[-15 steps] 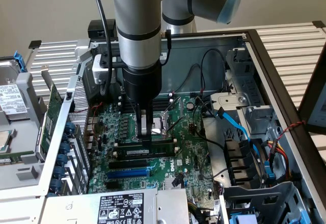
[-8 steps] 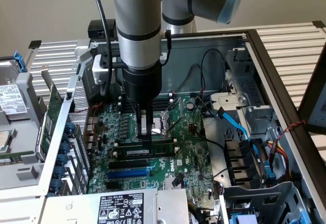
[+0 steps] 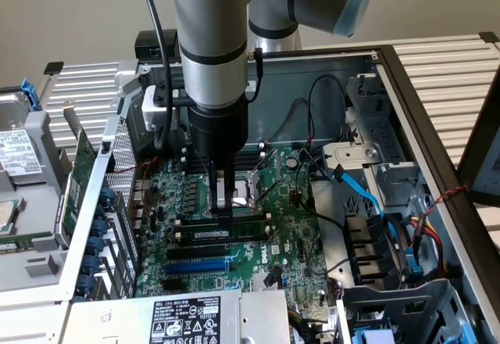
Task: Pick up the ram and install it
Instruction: 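Press down the ram until it locks into place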
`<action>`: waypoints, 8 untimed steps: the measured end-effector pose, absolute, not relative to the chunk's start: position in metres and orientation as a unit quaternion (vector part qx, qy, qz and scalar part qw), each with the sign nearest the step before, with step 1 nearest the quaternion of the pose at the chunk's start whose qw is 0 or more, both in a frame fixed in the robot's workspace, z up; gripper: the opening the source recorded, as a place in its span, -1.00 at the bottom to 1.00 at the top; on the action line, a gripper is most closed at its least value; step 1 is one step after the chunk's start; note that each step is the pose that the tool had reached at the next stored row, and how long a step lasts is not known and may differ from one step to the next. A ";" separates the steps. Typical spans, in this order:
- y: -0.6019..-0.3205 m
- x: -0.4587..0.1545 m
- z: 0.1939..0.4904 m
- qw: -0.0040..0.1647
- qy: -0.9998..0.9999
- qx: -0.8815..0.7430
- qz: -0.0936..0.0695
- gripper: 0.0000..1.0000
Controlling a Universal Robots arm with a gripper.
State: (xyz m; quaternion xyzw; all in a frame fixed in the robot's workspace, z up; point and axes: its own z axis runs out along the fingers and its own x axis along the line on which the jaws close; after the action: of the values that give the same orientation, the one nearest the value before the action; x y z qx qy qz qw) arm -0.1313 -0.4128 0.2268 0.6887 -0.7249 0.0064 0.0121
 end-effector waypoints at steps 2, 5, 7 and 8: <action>-0.413 -0.131 0.227 0.012 -0.725 0.689 0.006 -0.79; -0.413 -0.131 0.227 0.012 -0.725 0.689 0.006 -0.79; -0.413 -0.131 0.231 0.011 -0.725 0.689 0.006 -0.79; -0.413 -0.131 0.233 0.012 -0.725 0.689 0.006 -0.79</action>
State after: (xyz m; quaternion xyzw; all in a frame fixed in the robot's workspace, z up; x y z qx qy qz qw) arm -0.1313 -0.4127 0.2331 0.6887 -0.7250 0.0061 0.0117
